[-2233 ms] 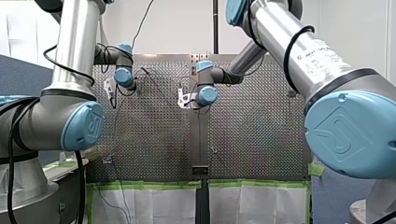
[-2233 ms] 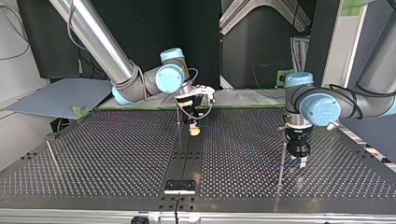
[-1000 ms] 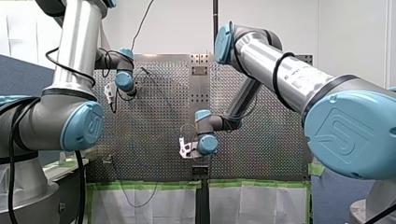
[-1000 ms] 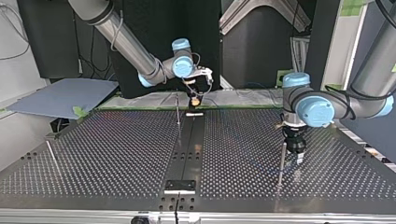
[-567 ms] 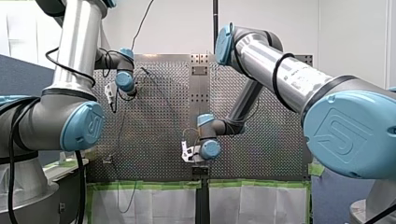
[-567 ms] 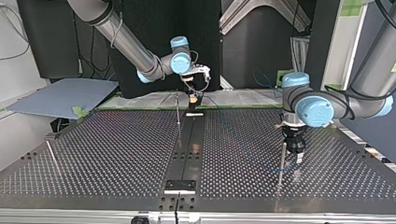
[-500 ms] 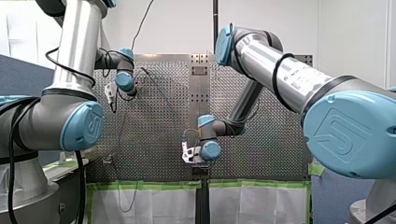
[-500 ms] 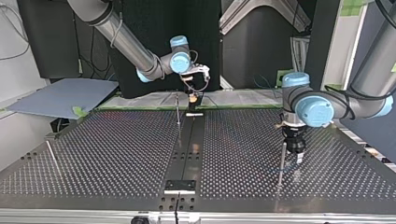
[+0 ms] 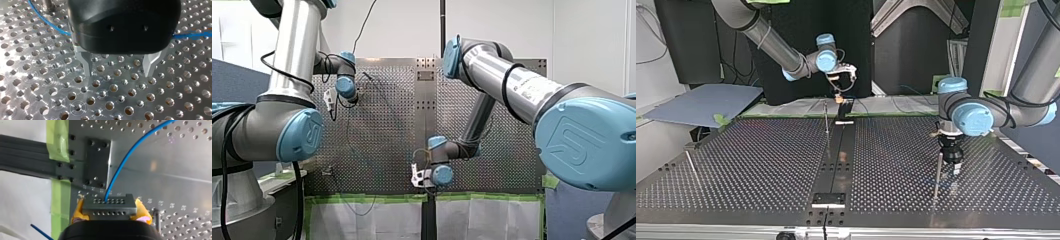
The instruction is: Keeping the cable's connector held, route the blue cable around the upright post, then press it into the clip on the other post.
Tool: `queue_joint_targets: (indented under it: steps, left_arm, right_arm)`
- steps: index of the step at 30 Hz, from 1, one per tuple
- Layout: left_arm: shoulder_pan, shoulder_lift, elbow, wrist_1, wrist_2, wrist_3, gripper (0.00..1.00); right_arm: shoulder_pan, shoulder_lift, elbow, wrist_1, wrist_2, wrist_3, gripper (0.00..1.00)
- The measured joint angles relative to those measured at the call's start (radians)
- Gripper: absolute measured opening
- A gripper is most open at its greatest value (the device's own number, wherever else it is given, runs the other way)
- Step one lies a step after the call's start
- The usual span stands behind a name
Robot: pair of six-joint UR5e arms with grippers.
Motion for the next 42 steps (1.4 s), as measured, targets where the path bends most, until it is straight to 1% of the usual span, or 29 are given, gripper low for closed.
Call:
queue_joint_targets:
  steps: [3, 6, 12, 16, 23, 31, 42]
  left_arm:
    - [0.0, 0.0, 0.0, -0.001, 0.0, 0.001, 1.0]
    - [0.0, 0.0, 0.0, -0.002, -0.001, 0.001, 1.0]
    - [0.001, 0.0, 0.0, -0.002, -0.007, 0.002, 1.0]
    - [0.003, 0.0, 0.0, -0.002, -0.008, 0.003, 1.0]
    - [0.004, 0.0, 0.0, -0.004, -0.011, 0.005, 1.0]
    - [0.005, 0.0, 0.0, -0.006, -0.012, 0.006, 1.0]
    - [0.005, 0.0, 0.0, -0.014, -0.018, 0.01, 1.0]
  right_arm:
    - [-0.007, 0.004, 0.015, -0.02, 0.0, 0.003, 0.0]
    - [-0.017, 0.007, 0.034, -0.044, 0.0, 0.014, 0.0]
    - [-0.042, 0.01, 0.072, -0.095, -0.001, 0.028, 0.0]
    - [-0.064, 0.011, 0.098, -0.126, -0.003, 0.036, 0.0]
    - [-0.093, 0.016, 0.134, -0.175, -0.007, 0.038, 0.0]
    - [-0.118, 0.028, 0.181, -0.242, -0.014, 0.038, 0.0]
    - [-0.151, 0.03, 0.22, -0.294, -0.041, 0.038, 0.0]
